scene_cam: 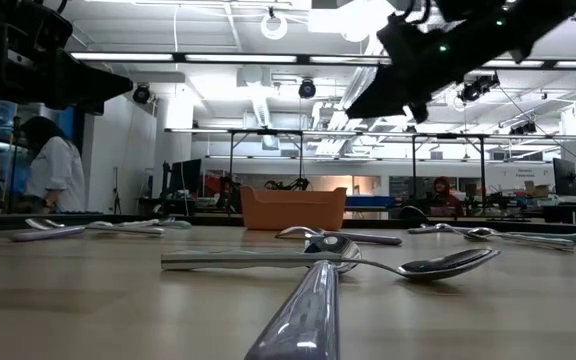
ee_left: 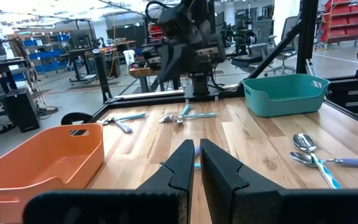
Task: Sort silverware by color (type)
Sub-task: Put the center violet spoon into the green bin
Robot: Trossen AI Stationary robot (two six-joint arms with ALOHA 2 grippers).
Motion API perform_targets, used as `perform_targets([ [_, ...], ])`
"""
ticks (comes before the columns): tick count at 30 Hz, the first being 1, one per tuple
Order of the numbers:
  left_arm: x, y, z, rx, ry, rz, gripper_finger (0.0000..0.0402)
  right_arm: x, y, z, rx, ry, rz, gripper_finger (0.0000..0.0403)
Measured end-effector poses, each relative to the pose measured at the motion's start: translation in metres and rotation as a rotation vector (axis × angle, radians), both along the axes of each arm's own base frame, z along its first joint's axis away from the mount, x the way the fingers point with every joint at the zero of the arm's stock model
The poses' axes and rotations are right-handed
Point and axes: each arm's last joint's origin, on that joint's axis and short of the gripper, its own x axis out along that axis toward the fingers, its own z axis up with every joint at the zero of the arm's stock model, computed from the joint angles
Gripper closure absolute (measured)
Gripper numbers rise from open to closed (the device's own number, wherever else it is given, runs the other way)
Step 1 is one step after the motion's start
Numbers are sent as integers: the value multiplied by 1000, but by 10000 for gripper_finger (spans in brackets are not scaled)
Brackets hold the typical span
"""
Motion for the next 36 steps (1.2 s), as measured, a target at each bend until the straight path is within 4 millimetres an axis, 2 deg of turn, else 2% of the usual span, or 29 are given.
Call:
perform_targets([
  [7,0,0,0,0,0,0,383,41,25,-14,90,147,29,393],
  [12,0,0,0,0,0,0,383,70,44,-24,123,307,8,348],
  [15,0,0,0,0,0,0,383,81,49,-28,140,433,-30,315],
  [22,0,0,0,0,0,0,383,94,32,-45,200,640,-88,269],
  [28,0,0,0,0,0,0,383,97,12,-60,232,708,-75,265],
  [36,0,0,0,0,0,0,383,98,-4,-68,283,731,-54,265],
])
